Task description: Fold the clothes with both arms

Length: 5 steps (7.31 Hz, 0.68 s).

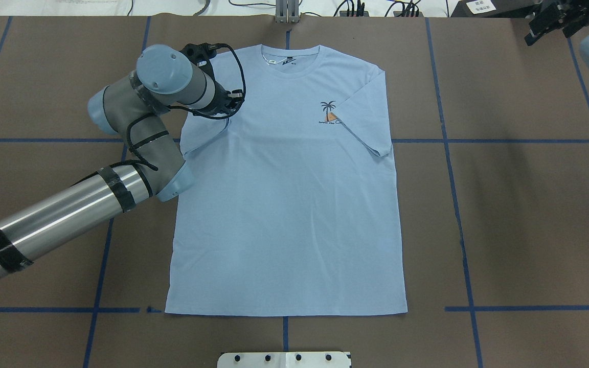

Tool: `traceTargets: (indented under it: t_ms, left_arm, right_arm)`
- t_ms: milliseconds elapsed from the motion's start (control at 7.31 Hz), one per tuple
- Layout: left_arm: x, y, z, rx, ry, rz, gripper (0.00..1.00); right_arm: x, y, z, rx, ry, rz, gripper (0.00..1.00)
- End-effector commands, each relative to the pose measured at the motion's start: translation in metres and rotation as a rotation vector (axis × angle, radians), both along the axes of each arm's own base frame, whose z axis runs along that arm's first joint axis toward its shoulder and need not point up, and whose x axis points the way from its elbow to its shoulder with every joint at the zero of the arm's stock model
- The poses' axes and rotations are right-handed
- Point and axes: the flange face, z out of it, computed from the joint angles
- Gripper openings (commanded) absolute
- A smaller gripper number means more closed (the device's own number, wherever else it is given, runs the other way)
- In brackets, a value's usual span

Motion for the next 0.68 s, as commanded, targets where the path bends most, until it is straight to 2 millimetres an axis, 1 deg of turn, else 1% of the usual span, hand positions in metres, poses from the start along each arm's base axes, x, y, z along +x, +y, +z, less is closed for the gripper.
traceTargets:
  t_ms: [0,137,274,410,547]
  left_arm:
    - [0.001,-0.001,0.006,0.005,-0.011,0.007,0.67]
    - [-0.006,0.002,0.001,0.060,-0.014,0.036,1.00]
    - [-0.016,0.012,-0.001,0.098,-0.007,0.057,1.00]
    - [-0.029,0.027,0.001,0.109,0.011,0.078,1.00]
    - [-0.048,0.047,0.010,0.113,0.037,0.104,1.00]
  right_arm:
    - [-0.003,0.000,0.000,-0.002,0.000,-0.003,1.00]
    - [-0.007,0.002,-0.003,-0.002,-0.002,-0.001,1.00]
    - [-0.026,0.007,-0.011,-0.020,-0.012,0.002,1.00]
    - [-0.060,0.030,-0.023,-0.055,-0.029,0.014,1.00]
    - [-0.085,0.066,-0.042,-0.079,-0.042,0.051,1.00]
